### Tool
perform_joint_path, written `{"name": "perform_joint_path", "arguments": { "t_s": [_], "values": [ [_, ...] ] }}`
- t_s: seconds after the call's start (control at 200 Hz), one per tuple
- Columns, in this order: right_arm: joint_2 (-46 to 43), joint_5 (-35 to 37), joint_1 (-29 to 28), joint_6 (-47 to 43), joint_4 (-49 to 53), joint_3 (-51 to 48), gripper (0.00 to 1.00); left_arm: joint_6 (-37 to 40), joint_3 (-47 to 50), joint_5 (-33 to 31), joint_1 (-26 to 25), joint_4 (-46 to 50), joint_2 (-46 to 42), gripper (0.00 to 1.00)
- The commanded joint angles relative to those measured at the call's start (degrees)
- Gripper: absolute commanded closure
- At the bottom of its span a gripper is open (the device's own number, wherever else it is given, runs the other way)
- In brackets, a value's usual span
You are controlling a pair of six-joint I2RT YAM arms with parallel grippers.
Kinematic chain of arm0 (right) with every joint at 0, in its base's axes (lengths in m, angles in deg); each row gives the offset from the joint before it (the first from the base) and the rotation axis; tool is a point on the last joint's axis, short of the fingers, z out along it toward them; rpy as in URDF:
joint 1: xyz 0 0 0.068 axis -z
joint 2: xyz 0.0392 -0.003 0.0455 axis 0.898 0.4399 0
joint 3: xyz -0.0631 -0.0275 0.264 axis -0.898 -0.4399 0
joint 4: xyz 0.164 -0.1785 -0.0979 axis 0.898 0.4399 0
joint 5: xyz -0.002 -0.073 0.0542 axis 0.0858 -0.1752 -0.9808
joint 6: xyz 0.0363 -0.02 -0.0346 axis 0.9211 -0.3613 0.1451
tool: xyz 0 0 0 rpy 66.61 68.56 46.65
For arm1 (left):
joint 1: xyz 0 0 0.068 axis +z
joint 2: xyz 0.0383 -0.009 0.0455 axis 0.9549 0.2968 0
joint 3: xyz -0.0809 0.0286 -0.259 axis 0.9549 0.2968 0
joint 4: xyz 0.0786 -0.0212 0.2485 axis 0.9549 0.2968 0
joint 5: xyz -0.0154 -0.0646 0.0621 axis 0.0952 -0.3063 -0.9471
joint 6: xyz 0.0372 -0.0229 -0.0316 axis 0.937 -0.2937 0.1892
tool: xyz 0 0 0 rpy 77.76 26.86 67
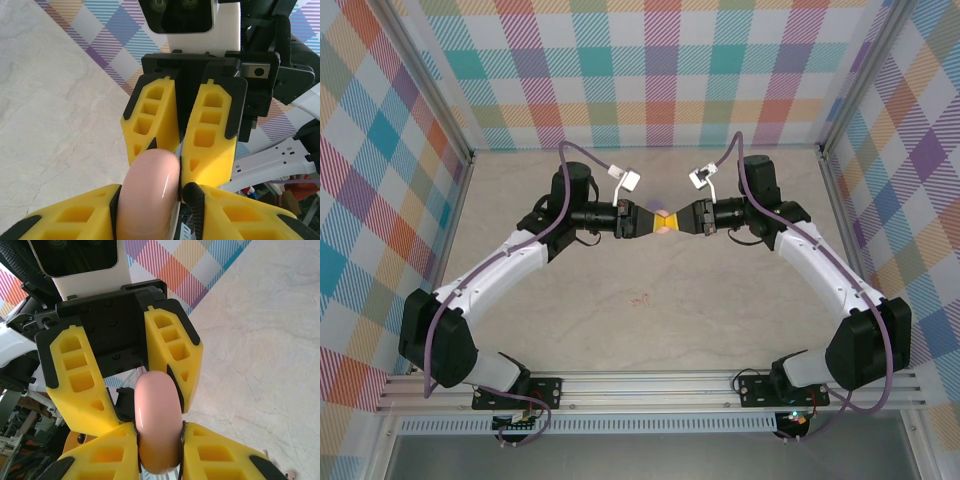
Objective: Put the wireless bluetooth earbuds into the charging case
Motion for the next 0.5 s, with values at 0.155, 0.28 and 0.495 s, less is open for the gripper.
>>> {"name": "perform_joint_path", "arguments": {
  "t_s": [0.155, 0.28, 0.495],
  "values": [
    [-1.1, 1.5, -0.2, 1.0, -3.4, 1.4, 0.81, 2.6, -1.0, 3.8, -1.1, 1.3, -2.9, 0.57],
    [-1.2, 1.2, -0.2, 1.1, -3.4, 1.6, 0.80, 2.8, -0.8, 4.1, -1.1, 1.7, -2.8, 0.60],
    [-1.6, 1.1, -0.2, 1.6, -4.1, 1.6, 0.80, 3.9, -0.9, 3.9, -1.1, 3.8, -2.4, 0.65]
  ]
}}
